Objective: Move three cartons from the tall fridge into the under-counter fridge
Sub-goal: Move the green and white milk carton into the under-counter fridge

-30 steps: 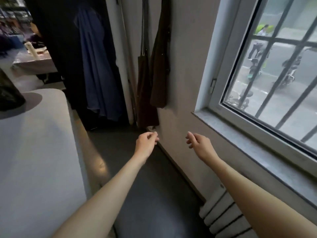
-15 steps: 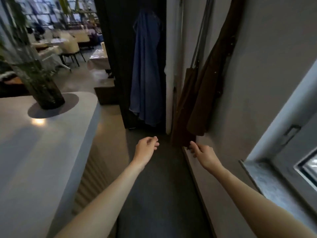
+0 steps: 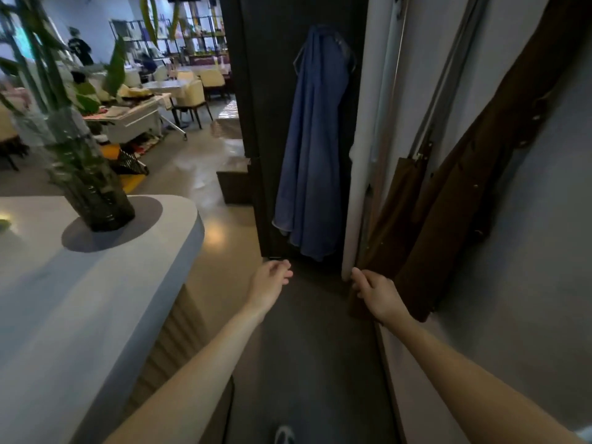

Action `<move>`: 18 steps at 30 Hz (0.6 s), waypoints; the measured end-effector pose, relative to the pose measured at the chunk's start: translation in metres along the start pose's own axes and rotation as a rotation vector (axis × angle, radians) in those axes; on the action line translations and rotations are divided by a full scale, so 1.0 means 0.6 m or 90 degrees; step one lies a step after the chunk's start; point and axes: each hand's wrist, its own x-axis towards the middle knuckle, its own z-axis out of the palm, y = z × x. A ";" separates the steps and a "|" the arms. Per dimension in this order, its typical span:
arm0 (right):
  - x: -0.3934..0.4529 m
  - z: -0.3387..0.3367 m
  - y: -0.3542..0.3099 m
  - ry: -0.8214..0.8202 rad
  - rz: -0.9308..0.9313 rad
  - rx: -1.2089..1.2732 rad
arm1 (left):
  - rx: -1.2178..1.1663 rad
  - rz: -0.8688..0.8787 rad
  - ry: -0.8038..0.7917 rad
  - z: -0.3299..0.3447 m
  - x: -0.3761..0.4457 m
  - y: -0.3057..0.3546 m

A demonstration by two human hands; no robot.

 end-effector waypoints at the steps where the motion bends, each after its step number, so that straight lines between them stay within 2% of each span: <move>1: 0.020 0.000 -0.003 0.000 -0.002 -0.012 | -0.001 0.004 -0.002 0.002 0.024 0.003; 18: 0.405 -0.041 -0.073 0.066 0.099 -0.018 | 0.005 0.017 -0.124 0.036 0.472 0.112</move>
